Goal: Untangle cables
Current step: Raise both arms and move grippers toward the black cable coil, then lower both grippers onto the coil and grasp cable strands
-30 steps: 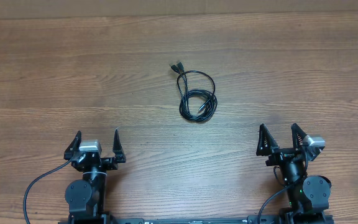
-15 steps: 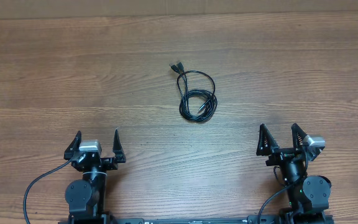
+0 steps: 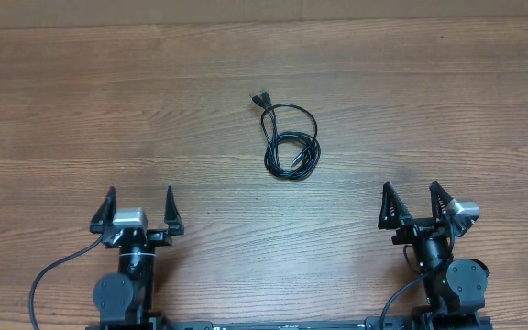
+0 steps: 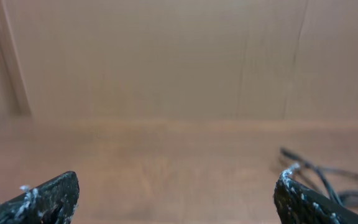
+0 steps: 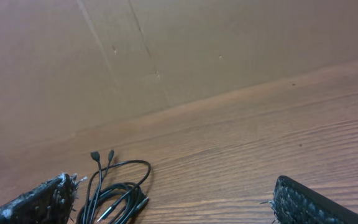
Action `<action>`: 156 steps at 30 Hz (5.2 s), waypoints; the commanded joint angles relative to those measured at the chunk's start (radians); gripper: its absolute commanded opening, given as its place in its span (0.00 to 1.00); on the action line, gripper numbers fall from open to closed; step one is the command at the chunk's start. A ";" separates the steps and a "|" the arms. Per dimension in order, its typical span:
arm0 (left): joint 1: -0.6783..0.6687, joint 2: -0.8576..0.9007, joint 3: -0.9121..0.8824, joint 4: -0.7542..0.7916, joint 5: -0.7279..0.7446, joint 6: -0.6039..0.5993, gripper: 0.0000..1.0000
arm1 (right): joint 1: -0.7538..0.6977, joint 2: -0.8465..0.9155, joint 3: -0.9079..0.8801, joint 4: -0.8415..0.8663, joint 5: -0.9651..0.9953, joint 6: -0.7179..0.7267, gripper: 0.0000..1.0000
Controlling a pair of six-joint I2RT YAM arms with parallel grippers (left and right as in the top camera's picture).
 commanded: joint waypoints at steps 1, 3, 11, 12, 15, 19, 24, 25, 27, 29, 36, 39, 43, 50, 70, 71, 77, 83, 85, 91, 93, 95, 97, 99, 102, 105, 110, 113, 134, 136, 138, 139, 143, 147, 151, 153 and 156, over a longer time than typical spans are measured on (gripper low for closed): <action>-0.004 -0.011 -0.003 0.064 -0.014 0.087 1.00 | 0.006 -0.008 -0.010 0.006 0.009 -0.003 1.00; -0.004 -0.011 -0.003 0.108 -0.015 0.122 1.00 | 0.006 -0.005 -0.010 0.006 0.009 -0.003 1.00; 0.014 0.072 0.022 0.342 -0.035 0.173 1.00 | 0.006 0.014 -0.010 0.006 0.005 -0.003 1.00; 0.021 0.098 0.036 0.381 -0.031 0.182 0.99 | 0.006 0.014 -0.010 0.006 0.005 -0.002 1.00; 0.039 0.186 0.092 0.498 -0.024 0.201 0.99 | 0.006 0.014 -0.010 0.006 0.004 0.000 1.00; 0.065 0.374 0.208 0.708 0.002 0.281 1.00 | 0.006 0.014 -0.010 0.006 0.003 0.000 1.00; 0.071 0.644 0.389 0.859 0.090 0.293 0.99 | 0.006 0.022 -0.010 0.006 0.003 0.000 1.00; 0.071 0.694 0.431 0.866 0.132 0.293 1.00 | 0.006 0.025 -0.010 0.006 0.003 0.000 1.00; 0.070 0.783 0.512 0.865 0.227 0.277 1.00 | 0.006 0.033 -0.010 0.006 0.006 -0.001 1.00; 0.070 0.844 0.571 0.858 0.285 0.236 1.00 | 0.006 0.042 -0.010 0.006 0.006 -0.001 1.00; 0.070 0.961 0.770 0.512 0.451 0.154 0.99 | 0.006 0.059 -0.010 0.006 0.006 -0.001 1.00; 0.070 0.994 0.840 0.301 0.484 0.156 1.00 | 0.006 0.059 -0.010 0.006 0.006 0.000 1.00; 0.070 1.042 0.893 0.132 0.509 0.166 0.99 | 0.006 0.059 -0.010 0.006 0.005 0.000 1.00; 0.037 1.152 0.898 0.147 0.560 0.166 1.00 | 0.007 0.059 -0.006 0.016 -0.073 0.014 1.00; -0.050 1.279 0.967 0.064 0.604 0.165 0.99 | -0.030 0.893 1.059 -0.656 -0.155 -0.122 1.00; -0.053 1.279 0.967 0.058 0.599 0.166 1.00 | -0.044 0.966 1.118 -0.694 -0.207 -0.137 1.00; -0.056 1.306 0.976 0.034 0.593 0.167 1.00 | -0.115 1.357 1.328 -0.797 -0.506 -0.133 1.00; -0.060 1.381 1.077 -0.083 0.594 0.183 1.00 | -0.116 1.567 1.328 -0.811 -0.663 -0.127 1.00; -0.060 1.419 1.145 -0.170 0.594 0.196 1.00 | -0.116 1.605 1.328 -0.809 -0.665 -0.128 1.00; -0.088 1.569 1.382 -0.469 0.586 0.239 1.00 | -0.115 1.633 1.328 -0.758 -0.665 -0.127 1.00; -0.116 1.624 1.450 -0.556 0.554 0.252 1.00 | -0.115 1.633 1.328 -0.735 -0.665 -0.128 1.00; -0.149 1.667 1.493 -0.617 0.517 0.270 0.99 | -0.115 1.633 1.328 -0.724 -0.666 -0.127 1.00; -0.182 1.700 1.513 -0.644 0.492 0.280 1.00 | -0.115 1.633 1.328 -0.723 -0.666 -0.127 1.00; -0.208 1.723 1.514 -0.643 0.489 0.280 1.00 | -0.115 1.633 1.328 -0.723 -0.669 -0.127 1.00; -0.234 1.747 1.514 -0.596 0.490 0.279 0.99 | -0.113 1.635 1.327 -0.732 -0.668 -0.122 0.92; -0.241 1.757 1.514 -0.585 0.490 0.278 0.99 | -0.100 1.635 1.310 -0.731 -0.665 -0.060 0.75; -0.242 1.760 1.513 -0.603 0.508 0.249 0.95 | -0.058 1.635 1.262 -0.711 -0.589 0.045 0.31; -0.242 1.764 1.510 -0.622 0.490 0.249 0.17 | -0.022 1.635 1.216 -0.685 -0.489 0.159 0.11; -0.374 1.969 1.509 -0.613 0.315 0.081 0.26 | 0.251 1.637 0.753 0.016 -0.220 0.608 0.18; -0.388 1.989 1.509 -0.618 0.315 0.061 0.27 | 0.259 1.637 0.745 0.037 -0.203 0.608 0.18; -0.402 2.008 1.509 -0.624 0.316 0.035 0.31 | 0.261 1.639 0.740 0.034 -0.168 0.607 0.18; -0.409 2.017 1.509 -0.625 0.316 0.022 0.31 | 0.261 1.641 0.735 0.033 -0.154 0.608 0.18; -0.444 2.018 1.509 -0.634 0.317 0.059 0.32 | 0.261 1.674 0.732 0.038 -0.151 0.613 0.18; -0.481 2.018 1.510 -0.669 0.312 0.262 0.51 | 0.261 1.740 0.732 0.083 -0.161 0.682 0.17; -0.497 2.018 1.514 -0.738 0.297 0.516 0.73 | 0.261 1.790 0.732 0.188 -0.280 0.681 0.22; -0.491 2.018 1.514 -0.770 0.297 0.603 0.64 | 0.261 1.792 0.732 0.203 -0.293 0.681 0.22; -0.477 2.018 1.514 -0.788 0.304 0.669 0.51 | 0.261 1.792 0.732 0.217 -0.290 0.681 0.25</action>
